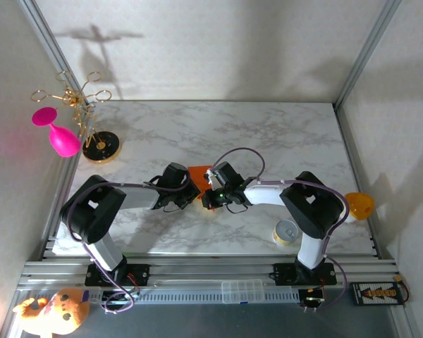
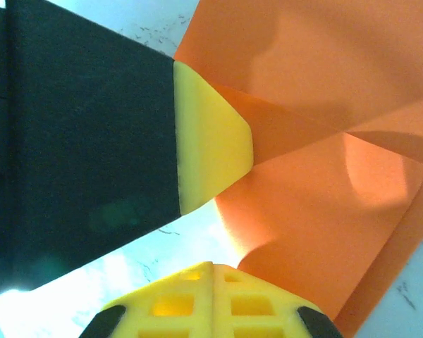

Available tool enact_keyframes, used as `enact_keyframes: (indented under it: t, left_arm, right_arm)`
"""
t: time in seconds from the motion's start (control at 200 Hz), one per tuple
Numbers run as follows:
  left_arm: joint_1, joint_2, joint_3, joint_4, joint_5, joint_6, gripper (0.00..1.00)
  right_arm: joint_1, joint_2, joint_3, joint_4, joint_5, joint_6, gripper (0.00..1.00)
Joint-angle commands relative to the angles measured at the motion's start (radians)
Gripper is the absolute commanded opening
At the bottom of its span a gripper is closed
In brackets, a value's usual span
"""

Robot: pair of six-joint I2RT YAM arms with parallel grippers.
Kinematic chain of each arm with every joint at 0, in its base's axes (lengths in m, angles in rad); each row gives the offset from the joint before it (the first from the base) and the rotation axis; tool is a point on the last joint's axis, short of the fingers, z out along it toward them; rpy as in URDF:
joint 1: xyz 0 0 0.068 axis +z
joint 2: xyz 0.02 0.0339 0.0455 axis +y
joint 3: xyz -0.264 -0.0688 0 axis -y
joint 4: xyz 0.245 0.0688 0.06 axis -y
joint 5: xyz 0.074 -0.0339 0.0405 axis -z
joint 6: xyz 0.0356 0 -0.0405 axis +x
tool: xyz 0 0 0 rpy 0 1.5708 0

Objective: Fold a paper plane with a square sheet of paper (pick it up from the middle)

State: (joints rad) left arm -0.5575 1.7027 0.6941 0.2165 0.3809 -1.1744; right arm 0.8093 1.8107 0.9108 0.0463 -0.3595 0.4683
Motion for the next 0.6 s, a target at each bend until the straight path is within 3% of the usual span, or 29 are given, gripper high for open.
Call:
enact_keyframes:
  t: [0.0, 0.596]
  left_arm:
    - [-0.007, 0.022, 0.002, -0.052, -0.023, 0.018, 0.03]
    - [-0.004, -0.014, 0.058, -0.044, 0.016, 0.09, 0.05]
  right_arm:
    - [-0.005, 0.015, -0.001, -0.021, 0.022, 0.015, 0.0]
    - [-0.01, 0.041, -0.022, -0.02, 0.033, 0.032, 0.0]
